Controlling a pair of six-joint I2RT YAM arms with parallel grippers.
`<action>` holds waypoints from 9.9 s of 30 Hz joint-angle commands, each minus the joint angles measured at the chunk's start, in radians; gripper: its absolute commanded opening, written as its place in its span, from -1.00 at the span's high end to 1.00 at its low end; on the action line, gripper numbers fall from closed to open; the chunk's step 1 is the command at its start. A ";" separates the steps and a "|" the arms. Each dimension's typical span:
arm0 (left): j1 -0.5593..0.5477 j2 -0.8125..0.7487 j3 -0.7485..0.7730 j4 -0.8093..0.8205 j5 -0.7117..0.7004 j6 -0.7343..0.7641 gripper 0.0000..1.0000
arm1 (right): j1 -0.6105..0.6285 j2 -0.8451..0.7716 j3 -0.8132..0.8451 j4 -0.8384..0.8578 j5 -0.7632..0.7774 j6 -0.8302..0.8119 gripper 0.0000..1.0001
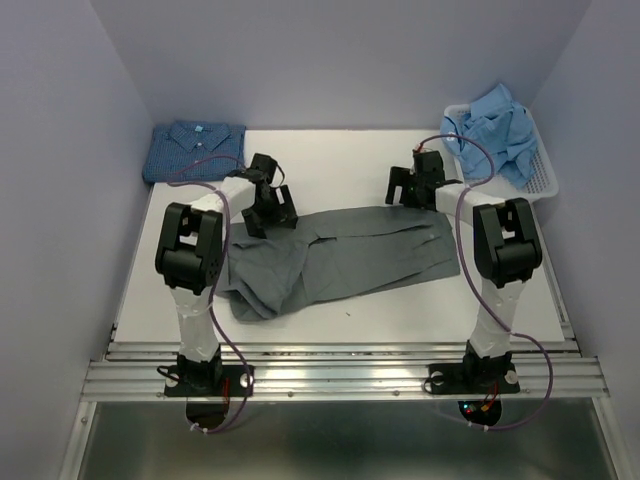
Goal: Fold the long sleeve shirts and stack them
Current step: Fold the shirt
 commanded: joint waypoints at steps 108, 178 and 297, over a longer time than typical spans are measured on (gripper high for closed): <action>-0.527 -0.066 0.601 0.313 -0.117 0.446 1.00 | 0.050 -0.882 -0.339 -0.176 0.444 0.006 -1.00; -0.076 -0.044 0.414 -0.140 -0.329 0.022 -0.97 | 0.050 -0.732 -0.448 -0.113 0.099 0.046 -1.00; 0.226 0.184 0.553 -0.156 0.760 0.956 1.00 | 0.050 -0.599 -0.400 -0.228 0.202 -0.062 -1.00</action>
